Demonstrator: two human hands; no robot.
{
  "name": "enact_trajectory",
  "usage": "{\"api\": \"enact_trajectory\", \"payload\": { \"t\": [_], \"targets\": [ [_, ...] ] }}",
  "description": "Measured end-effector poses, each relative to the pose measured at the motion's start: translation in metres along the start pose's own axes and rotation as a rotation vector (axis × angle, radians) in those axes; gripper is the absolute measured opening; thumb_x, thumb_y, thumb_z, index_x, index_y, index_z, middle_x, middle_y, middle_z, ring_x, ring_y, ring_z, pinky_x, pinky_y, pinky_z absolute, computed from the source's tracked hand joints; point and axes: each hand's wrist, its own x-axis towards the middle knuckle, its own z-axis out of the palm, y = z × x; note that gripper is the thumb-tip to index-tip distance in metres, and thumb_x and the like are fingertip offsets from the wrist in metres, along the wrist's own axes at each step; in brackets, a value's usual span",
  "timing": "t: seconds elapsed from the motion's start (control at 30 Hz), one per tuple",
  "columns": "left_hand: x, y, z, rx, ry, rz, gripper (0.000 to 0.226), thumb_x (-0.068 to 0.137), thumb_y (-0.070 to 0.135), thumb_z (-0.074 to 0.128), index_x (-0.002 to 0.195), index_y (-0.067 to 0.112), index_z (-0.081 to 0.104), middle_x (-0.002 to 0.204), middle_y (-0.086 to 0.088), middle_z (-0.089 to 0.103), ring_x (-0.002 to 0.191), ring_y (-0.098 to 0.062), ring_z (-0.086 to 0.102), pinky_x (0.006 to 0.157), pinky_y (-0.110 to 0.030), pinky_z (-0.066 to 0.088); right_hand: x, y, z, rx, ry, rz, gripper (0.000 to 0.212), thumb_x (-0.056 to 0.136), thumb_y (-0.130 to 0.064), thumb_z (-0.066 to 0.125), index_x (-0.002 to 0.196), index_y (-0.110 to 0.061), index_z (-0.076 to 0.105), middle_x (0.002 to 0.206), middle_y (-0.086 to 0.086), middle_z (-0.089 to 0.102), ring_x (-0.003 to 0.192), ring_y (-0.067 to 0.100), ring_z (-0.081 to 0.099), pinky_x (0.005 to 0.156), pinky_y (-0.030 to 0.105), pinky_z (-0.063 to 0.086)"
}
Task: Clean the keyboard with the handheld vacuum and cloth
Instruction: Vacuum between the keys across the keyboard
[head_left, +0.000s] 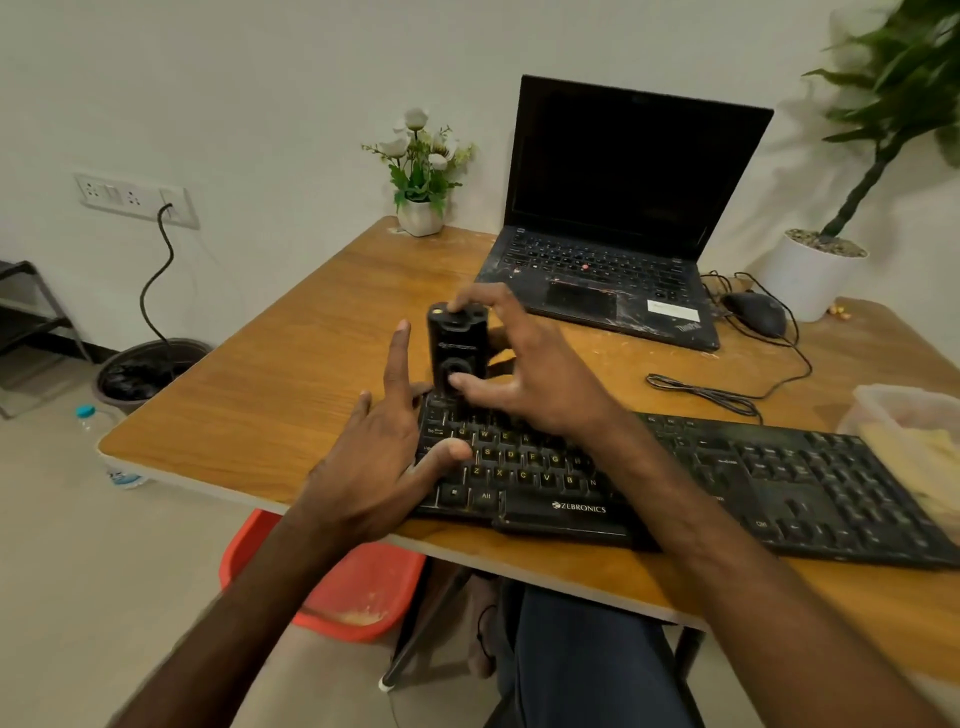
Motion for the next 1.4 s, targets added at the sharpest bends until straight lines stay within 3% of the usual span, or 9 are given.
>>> {"api": "enact_trajectory", "payload": {
  "t": [0.1,0.27,0.43,0.6,0.8,0.93,1.07,1.2,1.4],
  "targets": [
    [0.001,0.004,-0.003,-0.01,0.006,-0.033,0.108,0.074,0.096,0.019,0.143,0.039,-0.043,0.154,0.017,0.03,0.137,0.009,0.024,0.119,-0.061,0.021,0.012,-0.002,0.014,0.0,-0.014,-0.052,0.062,0.085,-0.021,0.075,0.133,-0.029,0.037,0.121,0.005,0.063,0.088,0.012,0.07,0.066,0.032,0.062],
    [0.001,0.004,-0.002,0.056,-0.017,-0.081,0.119,0.074,0.093,0.025,0.151,0.024,-0.034,0.125,0.024,0.046,0.105,0.014,0.032,0.118,-0.057,0.024,-0.024,0.012,-0.024,-0.08,-0.004,0.056,0.065,0.085,-0.019,0.077,0.131,-0.037,0.035,0.121,0.007,0.062,0.088,0.011,0.069,0.063,0.029,0.062],
    [-0.001,-0.002,0.0,0.07,-0.051,-0.093,0.119,0.07,0.098,0.02,0.151,0.03,-0.034,0.154,-0.003,0.043,0.135,-0.007,0.034,0.121,-0.056,0.02,-0.075,0.028,-0.081,-0.123,0.089,0.214,0.067,0.081,-0.017,0.08,0.128,-0.04,0.038,0.116,-0.005,0.059,0.091,0.01,0.068,0.063,0.032,0.063],
    [-0.001,-0.006,-0.001,-0.031,-0.111,-0.083,0.123,0.066,0.1,0.034,0.149,0.041,-0.034,0.155,-0.002,0.038,0.134,-0.016,0.045,0.113,-0.048,0.038,-0.097,0.032,-0.101,-0.072,0.155,0.254,0.066,0.078,-0.015,0.081,0.124,-0.039,0.04,0.117,-0.018,0.054,0.098,0.004,0.067,0.068,0.023,0.06],
    [0.001,-0.002,-0.007,-0.101,-0.218,-0.114,0.146,0.044,0.1,0.059,0.146,0.05,-0.032,0.162,0.009,0.022,0.138,-0.007,0.037,0.111,-0.031,0.034,-0.053,0.014,-0.045,-0.056,0.052,0.125,0.066,0.083,-0.014,0.078,0.134,-0.03,0.039,0.121,0.001,0.059,0.088,0.012,0.07,0.061,0.029,0.062],
    [-0.001,-0.007,-0.012,-0.238,-0.311,-0.11,0.164,0.035,0.065,0.095,0.144,0.06,-0.027,0.156,0.026,0.015,0.144,0.0,0.03,0.117,-0.029,0.031,-0.032,-0.003,-0.016,0.022,0.049,0.082,0.064,0.084,-0.013,0.076,0.135,-0.024,0.04,0.119,0.004,0.061,0.086,0.015,0.071,0.06,0.031,0.062],
    [0.002,-0.009,-0.013,-0.297,-0.329,-0.118,0.163,0.04,0.054,0.1,0.145,0.06,-0.024,0.162,0.015,0.018,0.141,-0.005,0.04,0.114,-0.04,0.041,-0.052,-0.022,-0.013,0.139,0.024,0.088,0.061,0.084,-0.015,0.077,0.128,-0.033,0.039,0.112,-0.011,0.059,0.086,0.011,0.071,0.059,0.028,0.061],
    [0.003,-0.012,-0.011,-0.264,-0.341,-0.108,0.156,0.049,0.053,0.098,0.146,0.058,-0.025,0.156,0.023,0.028,0.134,0.005,0.044,0.112,-0.031,0.043,-0.07,-0.036,-0.01,0.139,-0.048,0.034,0.06,0.085,-0.018,0.077,0.127,-0.036,0.038,0.111,-0.006,0.061,0.086,0.016,0.071,0.059,0.03,0.062],
    [0.002,-0.021,-0.023,-0.313,-0.419,-0.131,0.16,0.047,0.043,0.101,0.147,0.057,-0.023,0.165,0.016,0.008,0.148,0.003,0.021,0.121,-0.031,0.03,-0.062,-0.024,-0.015,0.05,0.116,0.124,0.062,0.084,-0.019,0.078,0.127,-0.037,0.037,0.11,-0.011,0.06,0.082,0.011,0.071,0.061,0.029,0.062]
  ]
}}
